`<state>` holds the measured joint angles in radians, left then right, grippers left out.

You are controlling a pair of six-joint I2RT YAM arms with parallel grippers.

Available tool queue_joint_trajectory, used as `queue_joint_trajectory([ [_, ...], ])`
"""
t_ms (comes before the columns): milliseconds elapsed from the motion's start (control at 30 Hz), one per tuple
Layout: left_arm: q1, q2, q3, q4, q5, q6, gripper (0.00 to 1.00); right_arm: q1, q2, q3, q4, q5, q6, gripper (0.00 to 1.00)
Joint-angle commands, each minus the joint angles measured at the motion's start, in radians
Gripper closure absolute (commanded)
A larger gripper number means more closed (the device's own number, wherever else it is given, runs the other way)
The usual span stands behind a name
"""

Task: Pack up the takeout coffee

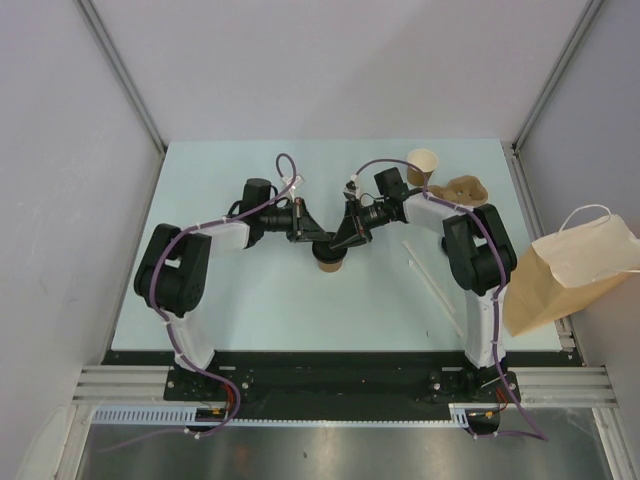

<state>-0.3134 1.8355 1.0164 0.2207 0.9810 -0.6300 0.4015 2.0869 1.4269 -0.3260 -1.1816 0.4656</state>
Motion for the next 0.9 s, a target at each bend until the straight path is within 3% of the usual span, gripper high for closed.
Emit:
queue_joint_trajectory([
  [0, 0.007, 0.087, -0.045, -0.067, -0.087, 0.041, 1.0, -0.004, 0.085, -0.017, -0.088, 0.25, -0.108, 0.78],
  [433, 0.007, 0.094, -0.059, -0.024, -0.058, 0.029, 1.0, 0.02, 0.134, -0.005, -0.166, 0.316, -0.185, 0.8],
  [867, 0.005, -0.231, -0.038, 0.039, 0.033, -0.043, 0.99, 0.019, 0.117, 0.0, -0.148, 0.278, -0.165, 0.83],
])
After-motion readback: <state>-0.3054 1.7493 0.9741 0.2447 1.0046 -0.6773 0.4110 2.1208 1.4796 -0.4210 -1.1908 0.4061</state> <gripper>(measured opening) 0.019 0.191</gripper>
